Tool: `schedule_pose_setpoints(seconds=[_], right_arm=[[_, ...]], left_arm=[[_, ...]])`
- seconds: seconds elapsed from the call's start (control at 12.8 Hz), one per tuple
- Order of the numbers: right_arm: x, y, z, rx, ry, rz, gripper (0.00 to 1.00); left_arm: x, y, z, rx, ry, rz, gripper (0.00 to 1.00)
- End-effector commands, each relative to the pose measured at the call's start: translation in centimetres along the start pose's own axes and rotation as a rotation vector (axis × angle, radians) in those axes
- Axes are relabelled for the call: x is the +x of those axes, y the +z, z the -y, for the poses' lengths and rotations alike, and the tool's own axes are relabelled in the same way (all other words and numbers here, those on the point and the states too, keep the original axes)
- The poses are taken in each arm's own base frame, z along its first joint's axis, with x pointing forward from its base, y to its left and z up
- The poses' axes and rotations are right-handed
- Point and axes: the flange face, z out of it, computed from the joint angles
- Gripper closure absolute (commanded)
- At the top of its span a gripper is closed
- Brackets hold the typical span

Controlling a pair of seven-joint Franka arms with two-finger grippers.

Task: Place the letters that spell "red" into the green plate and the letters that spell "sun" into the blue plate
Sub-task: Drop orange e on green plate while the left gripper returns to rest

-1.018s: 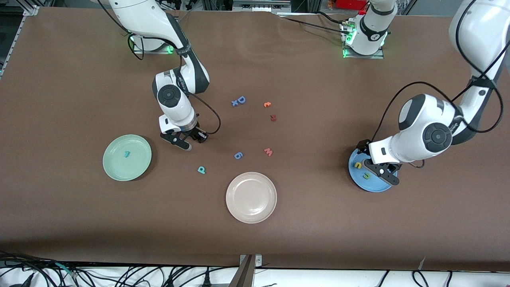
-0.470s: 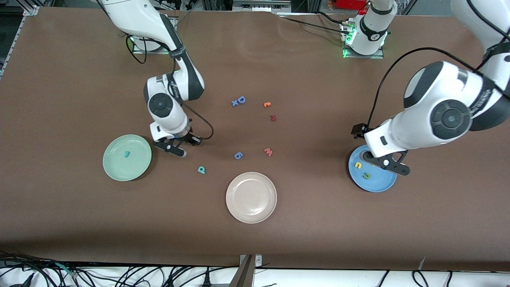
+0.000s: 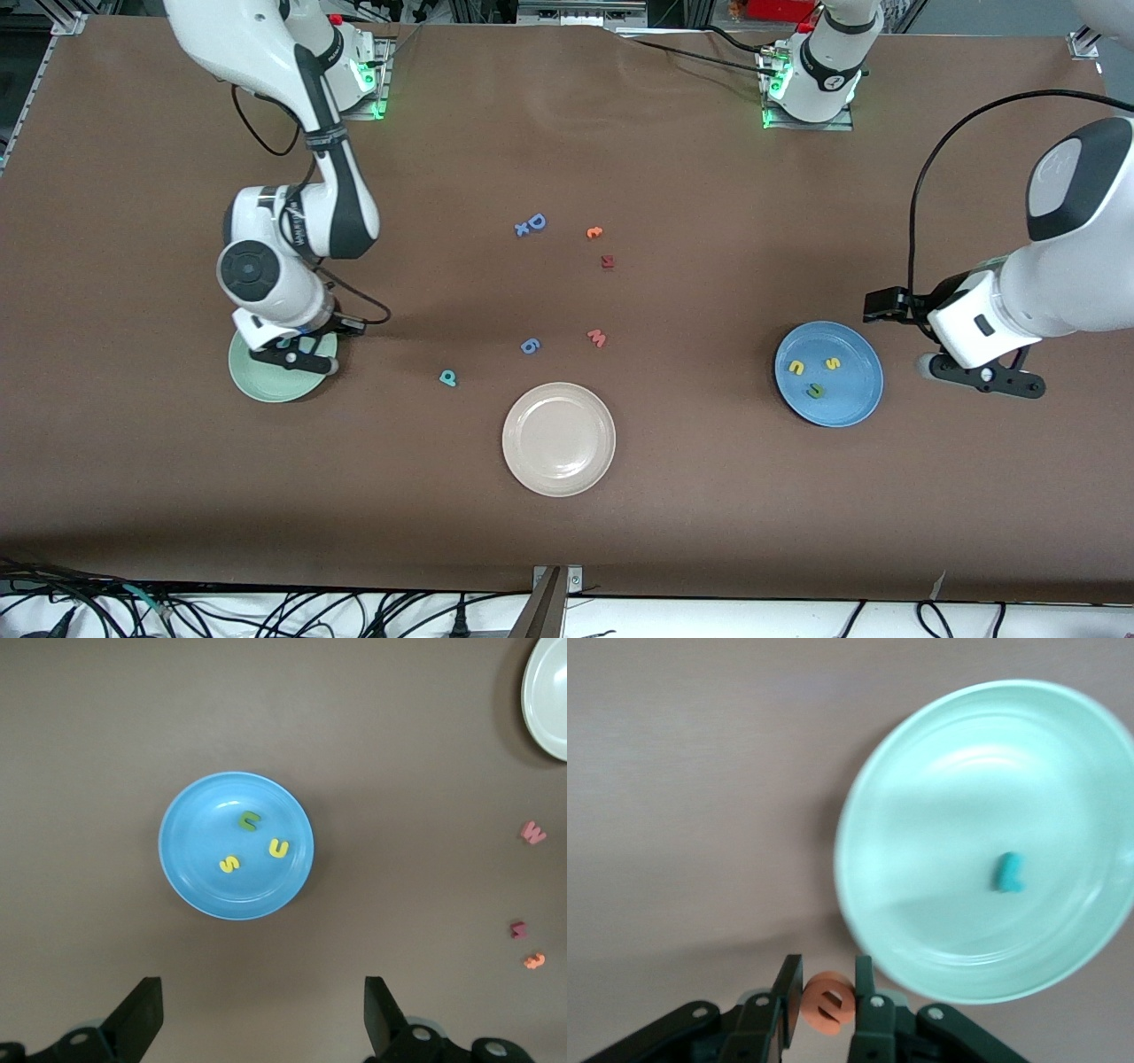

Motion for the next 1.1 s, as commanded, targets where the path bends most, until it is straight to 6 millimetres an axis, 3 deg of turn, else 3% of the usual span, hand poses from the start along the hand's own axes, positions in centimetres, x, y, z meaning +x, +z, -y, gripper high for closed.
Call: schedule_pose_setpoints(seconds=[0.0, 0.16, 0.23, 0.39, 0.47, 0.55, 0.78, 1.02], right_arm=[[1.2, 0.6, -4.2, 0.011, -0.057, 0.036, 0.87], [2.2, 1.1, -7.7, 0.015, -0.105, 0.041, 0.87], [2.4, 1.4, -8.4, 0.014, -0.109, 0.040, 0.80], [2.6, 1.3, -8.2, 0.016, -0.097, 0.033, 0.21], [2.8, 1.2, -8.1, 0.017, -0.095, 0.029, 0.02], [2.9, 1.0, -7.9, 0.019, -0.098, 0.025, 0.01], [3.1, 0.4, -6.0, 0.045, -0.071, 0.013, 0.01], [3.4, 0.0, -1.5, 0.085, 0.016, 0.003, 0.01]], left_arm=[[-2.6, -5.2, 2.4, 0.027, 0.009, -0.066, 0.00], [-3.4, -5.8, 3.0, 0.016, 0.023, -0.041, 0.00], [-3.5, -5.6, 3.2, 0.007, 0.013, -0.033, 0.00], [-4.1, -6.4, 3.5, 0.007, -0.040, -0.039, 0.00], [-5.2, -7.6, 3.5, -0.010, -0.070, -0.054, 0.00], [-6.5, -7.9, 4.2, -0.023, -0.112, -0.048, 0.00], [-10.5, -8.0, 2.2, -0.053, -0.136, -0.029, 0.00], [-12.8, -6.3, -0.4, -0.031, -0.105, -0.069, 0.00]])
